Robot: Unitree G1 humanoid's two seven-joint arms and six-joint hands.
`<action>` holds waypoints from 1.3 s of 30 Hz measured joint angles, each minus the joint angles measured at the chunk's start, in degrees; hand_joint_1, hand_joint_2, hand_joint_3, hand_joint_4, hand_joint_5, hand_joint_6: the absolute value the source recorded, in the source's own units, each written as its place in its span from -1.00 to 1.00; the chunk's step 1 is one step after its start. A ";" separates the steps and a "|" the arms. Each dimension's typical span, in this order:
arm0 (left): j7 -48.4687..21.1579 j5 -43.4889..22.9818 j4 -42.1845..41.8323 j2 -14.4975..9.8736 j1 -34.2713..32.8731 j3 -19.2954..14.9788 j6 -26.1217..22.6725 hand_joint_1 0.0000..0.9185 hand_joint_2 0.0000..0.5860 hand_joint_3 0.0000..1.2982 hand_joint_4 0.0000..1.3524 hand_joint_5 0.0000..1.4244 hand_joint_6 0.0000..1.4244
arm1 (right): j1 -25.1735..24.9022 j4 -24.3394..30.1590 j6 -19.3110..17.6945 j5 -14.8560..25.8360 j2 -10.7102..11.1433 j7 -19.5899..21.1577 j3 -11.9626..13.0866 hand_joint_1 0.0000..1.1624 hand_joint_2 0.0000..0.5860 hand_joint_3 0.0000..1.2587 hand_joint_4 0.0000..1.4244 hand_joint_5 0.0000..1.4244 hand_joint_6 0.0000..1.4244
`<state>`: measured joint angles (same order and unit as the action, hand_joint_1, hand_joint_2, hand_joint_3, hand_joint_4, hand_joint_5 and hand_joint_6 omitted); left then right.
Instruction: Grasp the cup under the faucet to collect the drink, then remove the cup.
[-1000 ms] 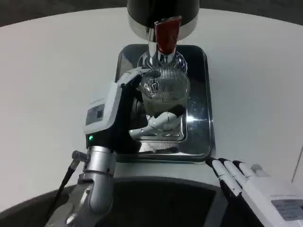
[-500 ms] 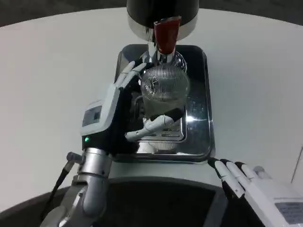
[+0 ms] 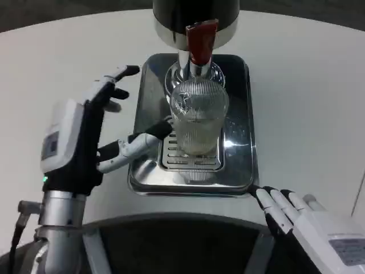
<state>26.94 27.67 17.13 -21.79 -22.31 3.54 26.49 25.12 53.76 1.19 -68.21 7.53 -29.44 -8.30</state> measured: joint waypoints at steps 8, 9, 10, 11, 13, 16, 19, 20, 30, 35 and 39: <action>-7.43 -6.19 -5.86 -3.18 1.98 -6.22 -0.08 -1.00 -1.00 -0.74 -0.87 -0.73 -0.77 | -1.98 -1.07 0.00 -0.06 0.00 -0.40 -0.41 0.13 0.05 -1.00 -1.00 -1.00 -1.00; -9.44 -7.73 -6.29 -3.78 1.98 -6.83 -0.01 -1.00 -1.00 -0.79 -0.92 -0.78 -0.81 | -2.18 -1.30 0.00 -0.13 0.00 -0.50 -0.43 0.13 0.05 -1.00 -1.00 -1.00 -1.00; -12.12 -10.09 -6.62 -4.67 1.94 -7.29 0.17 -1.00 -1.00 -0.84 -0.97 -0.82 -0.86 | -2.36 -1.44 0.01 -0.16 0.00 -0.65 -0.46 0.13 0.05 -1.00 -1.00 -1.00 -1.00; -14.86 -12.09 -6.78 -5.61 1.89 -7.62 0.26 -1.00 -1.00 -0.87 -0.99 -0.86 -0.89 | -2.51 -1.50 0.01 -0.22 -0.01 -0.80 -0.49 0.13 0.05 -1.00 -1.00 -1.00 -1.00; -19.33 -15.57 -6.82 -6.99 1.80 -8.08 0.35 -1.00 -1.00 -0.93 -1.00 -0.92 -0.94 | -2.77 -1.58 0.02 -0.26 -0.02 -1.03 -0.57 0.13 0.05 -1.00 -1.00 -1.00 -1.00; -25.47 -20.05 -6.83 -8.52 1.56 -9.02 0.47 -1.00 -1.00 -0.99 -1.00 -0.99 -0.99 | -3.15 -1.62 0.03 -0.46 -0.12 -1.23 -0.73 0.13 0.05 -1.00 -1.00 -1.00 -1.00; -30.76 -24.35 -6.97 -10.03 1.12 -10.18 1.08 -1.00 -0.99 -1.00 -1.00 -1.00 -1.00 | -3.57 -1.65 0.06 -1.16 -0.22 -1.35 -1.00 0.13 0.05 -1.00 -1.00 -1.00 -1.00; -32.32 -25.68 -7.00 -10.36 1.04 -10.52 1.32 -1.00 -0.99 -1.00 -1.00 -1.00 -1.00 | -3.66 -1.68 0.07 -1.29 -0.25 -1.37 -1.03 0.13 0.05 -1.00 -1.00 -1.00 -1.00; -51.63 -40.33 -10.11 -14.40 -1.14 -13.10 0.52 -1.00 -0.94 -1.00 -1.00 -1.00 -1.00 | -4.74 -2.14 0.63 -2.36 -0.78 -2.05 -1.97 0.13 0.05 -1.00 -1.00 -1.00 -1.00; -62.54 -49.49 -11.51 -16.51 -4.00 -13.49 -6.37 -1.00 -0.95 -1.00 -1.00 -1.00 -1.00 | -5.02 -2.24 0.74 -2.67 -1.00 -2.29 -2.34 0.13 0.05 -1.00 -1.00 -1.00 -1.00; -69.78 -54.50 -11.54 -16.84 -8.42 -13.95 -12.13 -1.00 -0.94 -1.00 -1.00 -1.00 -1.00 | -5.17 -2.27 0.80 -3.34 -1.37 -2.41 -2.81 0.13 0.05 -1.00 -1.00 -1.00 -1.00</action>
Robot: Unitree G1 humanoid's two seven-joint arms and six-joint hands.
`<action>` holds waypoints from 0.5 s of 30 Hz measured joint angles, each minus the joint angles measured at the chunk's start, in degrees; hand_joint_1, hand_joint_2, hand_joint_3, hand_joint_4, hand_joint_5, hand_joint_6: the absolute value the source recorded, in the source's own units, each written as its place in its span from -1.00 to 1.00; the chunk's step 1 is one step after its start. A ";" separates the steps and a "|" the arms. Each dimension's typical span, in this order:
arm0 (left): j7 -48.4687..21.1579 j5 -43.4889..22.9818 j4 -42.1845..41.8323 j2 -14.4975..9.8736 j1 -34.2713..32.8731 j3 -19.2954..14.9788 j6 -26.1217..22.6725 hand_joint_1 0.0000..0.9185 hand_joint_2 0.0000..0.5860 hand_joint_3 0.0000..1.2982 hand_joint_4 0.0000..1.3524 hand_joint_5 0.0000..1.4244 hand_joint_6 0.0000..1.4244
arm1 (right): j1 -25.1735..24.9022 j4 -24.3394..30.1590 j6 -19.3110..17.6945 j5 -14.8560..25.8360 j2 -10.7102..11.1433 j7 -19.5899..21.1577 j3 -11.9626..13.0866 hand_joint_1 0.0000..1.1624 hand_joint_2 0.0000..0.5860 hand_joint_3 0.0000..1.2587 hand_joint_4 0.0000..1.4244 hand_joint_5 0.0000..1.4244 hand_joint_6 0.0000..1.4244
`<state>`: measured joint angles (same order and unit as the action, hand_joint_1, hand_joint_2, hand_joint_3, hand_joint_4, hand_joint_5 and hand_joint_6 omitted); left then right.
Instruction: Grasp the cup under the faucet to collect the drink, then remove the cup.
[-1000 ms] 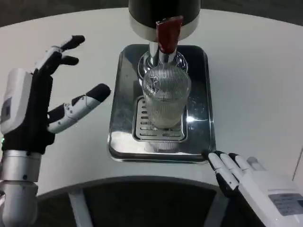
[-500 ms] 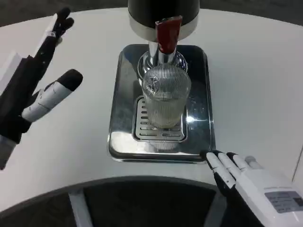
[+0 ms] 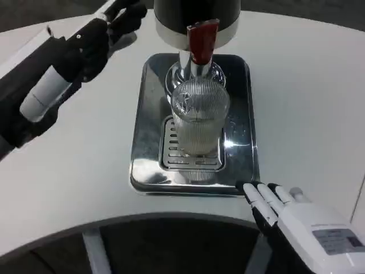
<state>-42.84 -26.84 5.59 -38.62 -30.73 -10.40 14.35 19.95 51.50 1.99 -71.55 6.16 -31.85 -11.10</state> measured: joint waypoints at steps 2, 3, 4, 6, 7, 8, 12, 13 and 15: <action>-2.87 -1.55 0.24 -0.46 -2.26 -0.39 -2.00 -1.00 -0.94 -1.00 -1.00 -1.00 -1.00 | 0.01 0.00 0.04 -0.35 -0.19 -0.02 -0.07 0.13 0.05 -1.00 -1.00 -1.00 -1.00; -4.36 -2.20 0.67 -0.63 -3.51 -0.55 -2.89 -1.00 -0.94 -1.00 -1.00 -1.00 -1.00 | 0.03 0.00 0.06 -0.52 -0.32 -0.04 -0.10 0.13 0.05 -1.00 -1.00 -1.00 -1.00; -5.18 -2.35 0.90 -0.87 -4.18 -0.64 -3.41 -1.00 -0.94 -1.00 -1.00 -1.00 -1.00 | 0.04 0.01 0.06 -0.58 -0.40 -0.05 -0.15 0.13 0.05 -1.00 -1.00 -1.00 -1.00; -8.18 -3.25 2.31 -1.36 -6.69 -0.84 -5.21 -1.00 -0.95 -1.00 -1.00 -1.00 -1.00 | 0.07 0.02 0.07 -0.80 -0.65 -0.13 -0.31 0.13 0.05 -1.00 -1.00 -1.00 -1.00; -9.23 -3.85 2.85 -1.46 -7.66 -0.91 -5.76 -1.00 -0.95 -1.00 -1.00 -1.00 -1.00 | 0.08 0.02 0.07 -0.86 -0.76 -0.15 -0.38 0.13 0.05 -1.00 -1.00 -1.00 -1.00; -10.22 -4.16 3.46 -1.50 -8.59 -0.98 -6.27 -1.00 -0.96 -1.00 -1.00 -1.00 -1.00 | 0.09 0.03 0.07 -0.96 -0.86 -0.17 -0.44 0.13 0.05 -1.00 -1.00 -1.00 -1.00; -13.23 -4.31 6.89 -1.61 -11.96 -1.10 -8.27 -1.00 -0.96 -1.00 -1.00 -1.00 -1.00 | 0.05 0.04 0.07 -1.34 -1.13 -0.25 -0.68 0.13 0.05 -1.00 -1.00 -1.00 -1.00; -13.67 -4.28 7.65 -1.59 -12.49 -1.11 -8.53 -1.00 -0.96 -1.00 -1.00 -1.00 -1.00 | 0.05 0.04 0.07 -1.44 -1.16 -0.29 -0.70 0.13 0.05 -1.00 -1.00 -1.00 -1.00; -14.44 -4.22 9.56 -1.31 -13.73 -1.10 -8.88 -1.00 -0.96 -1.00 -1.00 -1.00 -1.00 | 0.10 0.05 0.07 -1.70 -1.29 -0.43 -0.73 0.13 0.05 -1.00 -1.00 -1.00 -1.00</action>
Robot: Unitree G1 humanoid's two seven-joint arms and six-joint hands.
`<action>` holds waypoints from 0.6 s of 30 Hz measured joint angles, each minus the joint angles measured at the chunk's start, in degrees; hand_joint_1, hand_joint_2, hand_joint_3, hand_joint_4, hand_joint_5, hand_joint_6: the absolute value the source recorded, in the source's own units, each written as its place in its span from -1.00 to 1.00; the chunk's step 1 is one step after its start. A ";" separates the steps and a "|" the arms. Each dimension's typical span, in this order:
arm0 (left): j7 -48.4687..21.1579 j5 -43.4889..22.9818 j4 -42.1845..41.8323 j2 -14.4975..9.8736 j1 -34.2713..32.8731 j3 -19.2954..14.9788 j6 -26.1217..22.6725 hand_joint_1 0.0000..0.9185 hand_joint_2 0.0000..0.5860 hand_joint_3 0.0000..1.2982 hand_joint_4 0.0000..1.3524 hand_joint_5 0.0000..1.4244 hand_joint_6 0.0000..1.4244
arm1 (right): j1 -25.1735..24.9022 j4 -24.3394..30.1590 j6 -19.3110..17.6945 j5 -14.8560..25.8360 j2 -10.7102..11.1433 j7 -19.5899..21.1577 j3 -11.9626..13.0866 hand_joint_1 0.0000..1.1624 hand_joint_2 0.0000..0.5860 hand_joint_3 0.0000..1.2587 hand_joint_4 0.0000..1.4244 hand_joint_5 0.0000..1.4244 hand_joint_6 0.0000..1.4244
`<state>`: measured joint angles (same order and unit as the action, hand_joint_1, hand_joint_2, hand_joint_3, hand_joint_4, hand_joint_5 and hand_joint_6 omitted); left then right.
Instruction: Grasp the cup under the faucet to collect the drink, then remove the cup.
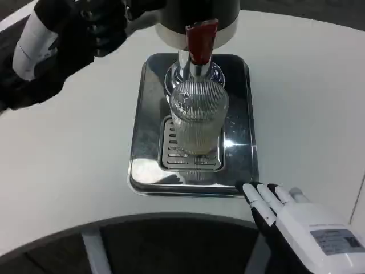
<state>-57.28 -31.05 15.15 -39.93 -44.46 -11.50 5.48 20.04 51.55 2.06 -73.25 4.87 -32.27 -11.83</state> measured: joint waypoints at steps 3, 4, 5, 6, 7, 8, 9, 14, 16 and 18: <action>-0.70 0.22 2.18 0.88 -1.52 0.09 -0.08 -1.00 -0.97 -1.00 -1.00 -1.00 -1.00 | 0.20 0.05 0.00 -0.26 -0.18 -0.12 -0.11 0.13 0.05 -1.00 -1.00 -1.00 -1.00; -0.89 0.35 3.15 1.31 -2.17 0.28 -0.02 -1.00 -0.97 -1.00 -1.00 -1.00 -1.00 | 0.31 0.09 0.00 -0.42 -0.29 -0.12 -0.13 0.13 0.05 -1.00 -1.00 -1.00 -1.00; -1.17 0.57 4.73 2.07 -3.26 0.61 0.13 -1.00 -0.97 -1.00 -1.00 -1.00 -1.00 | 0.41 0.13 0.00 -0.62 -0.40 -0.13 -0.18 0.13 0.05 -1.00 -1.00 -1.00 -1.00; -1.44 1.35 6.37 2.73 -4.33 0.91 0.35 -1.00 -0.97 -1.00 -1.00 -0.99 -1.00 | 0.47 0.14 0.00 -0.74 -0.49 -0.14 -0.36 0.13 0.05 -1.00 -1.00 -1.00 -1.00; -1.76 2.29 7.42 3.14 -5.10 1.19 0.59 -1.00 -0.97 -1.00 -1.00 -0.99 -1.00 | 0.51 0.17 0.00 -0.87 -0.63 -0.14 -0.41 0.13 0.05 -1.00 -1.00 -1.00 -1.00; -1.99 2.48 8.25 3.60 -5.67 1.32 0.82 -1.00 -0.95 -1.00 -1.00 -0.98 -1.00 | 0.59 0.21 0.02 -1.04 -0.75 -0.14 -0.41 0.13 0.05 -1.00 -1.00 -1.00 -1.00; -2.19 2.56 8.98 4.07 -6.19 1.37 1.21 -1.00 -0.95 -1.00 -1.00 -0.98 -1.00 | 0.67 0.23 0.03 -1.14 -0.87 -0.14 -0.41 0.13 0.05 -1.00 -1.00 -1.00 -1.00; -3.70 4.82 14.51 7.21 -10.45 2.25 3.44 -1.00 -0.94 -1.00 -1.00 -0.97 -1.00 | 1.12 0.39 0.08 -1.59 -1.85 -0.14 -0.44 0.13 0.05 -1.00 -1.00 -1.00 -1.00; -4.16 5.12 16.05 7.94 -11.58 2.64 3.83 -1.00 -0.94 -1.00 -1.00 -0.97 -0.99 | 1.17 0.43 0.08 -1.65 -1.94 -0.13 -0.41 0.13 0.05 -1.00 -1.00 -1.00 -1.00; -4.68 5.55 17.11 8.81 -12.57 2.91 4.45 -1.00 -0.94 -1.00 -1.00 -0.96 -0.99 | 1.17 0.47 0.08 -1.68 -2.04 -0.13 -0.41 0.13 0.05 -1.00 -1.00 -1.00 -1.00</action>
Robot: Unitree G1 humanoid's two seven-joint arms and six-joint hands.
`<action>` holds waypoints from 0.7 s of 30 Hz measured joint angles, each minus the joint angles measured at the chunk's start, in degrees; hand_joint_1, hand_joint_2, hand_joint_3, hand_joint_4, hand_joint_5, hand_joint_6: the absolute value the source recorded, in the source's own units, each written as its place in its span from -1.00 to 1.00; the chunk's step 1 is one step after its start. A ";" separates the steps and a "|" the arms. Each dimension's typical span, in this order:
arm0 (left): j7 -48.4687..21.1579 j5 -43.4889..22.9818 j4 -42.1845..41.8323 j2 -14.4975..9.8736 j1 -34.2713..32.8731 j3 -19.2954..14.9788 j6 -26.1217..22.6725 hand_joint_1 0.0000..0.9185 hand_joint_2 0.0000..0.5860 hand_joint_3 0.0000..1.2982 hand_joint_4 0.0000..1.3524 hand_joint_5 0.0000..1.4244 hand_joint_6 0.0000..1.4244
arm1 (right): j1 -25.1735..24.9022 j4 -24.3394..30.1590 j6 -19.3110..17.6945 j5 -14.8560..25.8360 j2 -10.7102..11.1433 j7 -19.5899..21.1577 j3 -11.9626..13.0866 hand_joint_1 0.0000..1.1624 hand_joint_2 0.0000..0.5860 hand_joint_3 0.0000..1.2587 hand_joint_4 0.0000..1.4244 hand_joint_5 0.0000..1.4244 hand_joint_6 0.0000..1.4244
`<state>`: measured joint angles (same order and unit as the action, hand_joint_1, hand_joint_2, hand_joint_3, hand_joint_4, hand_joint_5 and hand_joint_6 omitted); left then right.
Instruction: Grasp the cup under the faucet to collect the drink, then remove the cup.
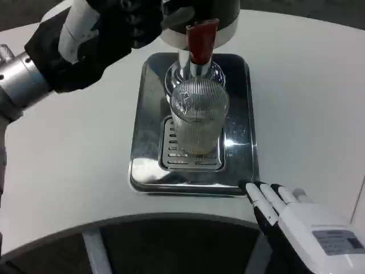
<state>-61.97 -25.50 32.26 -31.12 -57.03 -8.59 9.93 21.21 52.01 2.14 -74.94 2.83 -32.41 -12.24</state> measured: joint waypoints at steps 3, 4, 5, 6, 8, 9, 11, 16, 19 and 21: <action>-0.60 0.63 0.47 0.96 -0.68 0.24 0.30 -1.00 -0.94 -1.00 -1.00 -0.96 -0.99 | 0.00 0.05 0.00 -0.02 -0.10 0.00 0.04 0.13 0.05 -1.00 -1.00 -1.00 -1.00; -0.66 0.89 0.48 1.24 -0.87 0.32 0.31 -1.00 -0.94 -1.00 -1.00 -0.96 -0.99 | 0.00 0.07 0.00 -0.02 -0.14 0.00 0.06 0.13 0.05 -1.00 -1.00 -1.00 -1.00; -0.70 1.06 0.50 1.66 -1.18 0.38 0.31 -1.00 -0.94 -1.00 -1.00 -0.95 -0.99 | 0.03 0.10 0.00 -0.03 -0.18 0.00 0.07 0.13 0.05 -1.00 -1.00 -1.00 -1.00; -0.75 1.10 0.50 2.04 -1.38 0.43 0.33 -1.00 -0.94 -1.00 -1.00 -0.95 -0.99 | 0.06 0.14 0.00 -0.03 -0.20 0.01 0.08 0.13 0.05 -1.00 -1.00 -1.00 -1.00; -1.15 1.22 0.51 2.71 -1.66 0.56 0.33 -1.00 -0.94 -1.00 -1.00 -0.95 -0.99 | 0.09 0.17 0.00 -0.03 -0.27 0.01 0.13 0.13 0.05 -1.00 -1.00 -1.00 -1.00; -1.17 1.26 0.51 3.22 -1.75 0.67 0.33 -1.00 -0.94 -1.00 -1.00 -0.95 -0.99 | 0.22 0.18 0.00 -0.04 -0.30 0.02 0.20 0.13 0.05 -1.00 -1.00 -1.00 -1.00; -1.22 1.30 0.51 3.74 -1.77 0.76 0.33 -1.00 -0.94 -1.00 -1.00 -0.95 -0.99 | 0.40 0.18 0.00 -0.04 -0.32 0.02 0.27 0.13 0.05 -1.00 -1.00 -1.00 -1.00; -1.32 1.64 1.17 5.14 -2.66 1.15 0.48 -1.00 -0.94 -1.00 -1.00 -0.94 -0.99 | 0.51 0.19 0.00 -0.04 -0.51 0.06 0.45 0.13 0.05 -1.00 -1.00 -1.00 -1.00; -1.64 2.63 2.48 5.24 -4.03 1.73 1.28 -1.00 -0.94 -1.00 -1.00 -0.93 -0.99 | 0.52 0.19 0.00 -0.01 -0.64 0.09 0.46 0.13 0.05 -1.00 -1.00 -1.00 -1.00; -1.81 3.45 3.46 5.26 -4.82 1.95 1.94 -1.00 -0.94 -1.00 -1.00 -0.93 -0.98 | 0.51 0.19 0.00 0.03 -0.73 0.12 0.47 0.13 0.05 -1.00 -1.00 -1.00 -1.00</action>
<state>-63.78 -22.05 35.72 -25.85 -61.85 -6.64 11.87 21.73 52.21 2.14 -74.90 2.10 -32.29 -11.77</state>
